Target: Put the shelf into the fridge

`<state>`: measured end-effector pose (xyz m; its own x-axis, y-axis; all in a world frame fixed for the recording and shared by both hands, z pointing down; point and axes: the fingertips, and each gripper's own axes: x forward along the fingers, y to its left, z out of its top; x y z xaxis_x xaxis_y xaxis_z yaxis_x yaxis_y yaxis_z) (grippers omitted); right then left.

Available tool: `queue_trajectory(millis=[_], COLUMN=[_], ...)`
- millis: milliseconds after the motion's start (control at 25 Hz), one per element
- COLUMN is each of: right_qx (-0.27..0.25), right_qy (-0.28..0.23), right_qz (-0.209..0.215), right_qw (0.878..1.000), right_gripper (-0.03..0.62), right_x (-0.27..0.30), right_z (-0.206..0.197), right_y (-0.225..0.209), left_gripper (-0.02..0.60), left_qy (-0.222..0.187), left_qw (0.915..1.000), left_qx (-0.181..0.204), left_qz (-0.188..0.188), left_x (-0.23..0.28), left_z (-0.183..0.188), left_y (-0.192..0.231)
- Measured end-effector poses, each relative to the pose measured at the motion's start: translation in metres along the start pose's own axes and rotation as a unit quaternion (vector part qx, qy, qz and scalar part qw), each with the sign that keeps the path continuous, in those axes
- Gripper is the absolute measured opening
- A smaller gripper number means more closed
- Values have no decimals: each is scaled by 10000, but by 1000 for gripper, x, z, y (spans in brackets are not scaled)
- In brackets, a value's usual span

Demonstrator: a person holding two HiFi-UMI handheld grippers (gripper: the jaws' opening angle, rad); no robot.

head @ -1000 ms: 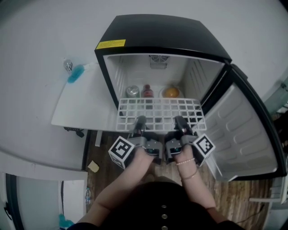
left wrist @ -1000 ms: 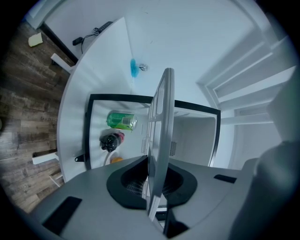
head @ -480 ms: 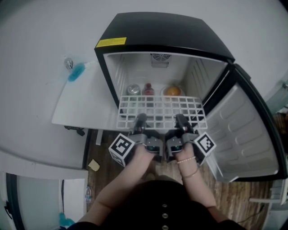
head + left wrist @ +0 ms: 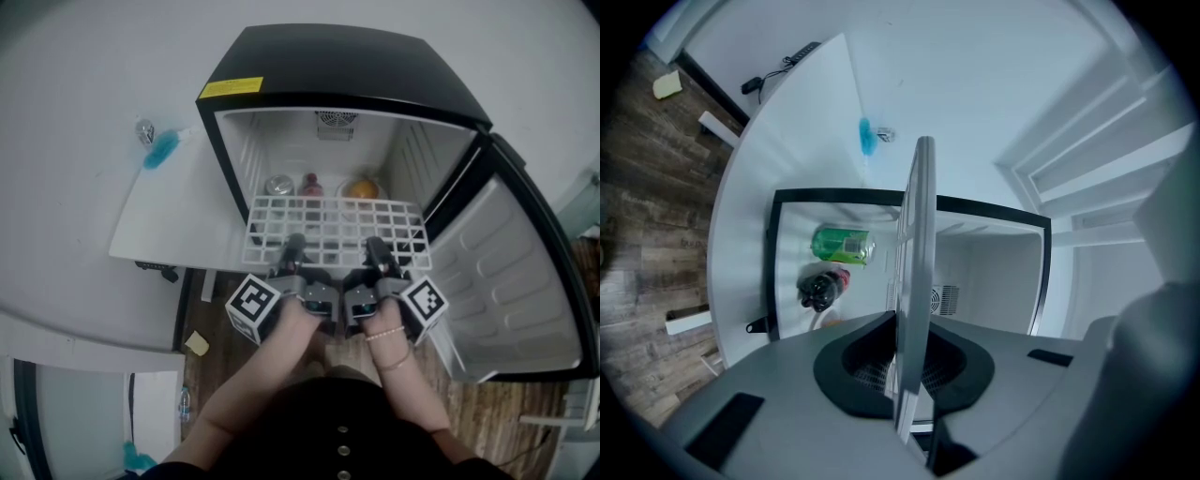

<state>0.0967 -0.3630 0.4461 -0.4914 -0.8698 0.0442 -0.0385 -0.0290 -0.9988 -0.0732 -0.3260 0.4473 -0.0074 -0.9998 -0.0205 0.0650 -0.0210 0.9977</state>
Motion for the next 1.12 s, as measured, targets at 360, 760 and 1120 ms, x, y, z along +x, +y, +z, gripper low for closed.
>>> queue_trajectory(millis=[360, 760, 1120], right_qx=[36, -33, -6], right_qy=[-2, -86, -138], right_qz=[16, -36, -49], right_qw=[10000, 10000, 9999], right_gripper=[32, 32, 31], right_x=[5, 16, 28], right_z=[-1, 4, 9], right_y=[2, 1, 1], left_gripper=[32, 32, 32], left_qy=[-62, -34, -7], left_qw=[9999, 9999, 9997], left_qx=[-107, -130, -215], left_qz=[12, -42, -139], left_x=[5, 16, 28], left_z=[1, 2, 2], left_y=[-2, -2, -4])
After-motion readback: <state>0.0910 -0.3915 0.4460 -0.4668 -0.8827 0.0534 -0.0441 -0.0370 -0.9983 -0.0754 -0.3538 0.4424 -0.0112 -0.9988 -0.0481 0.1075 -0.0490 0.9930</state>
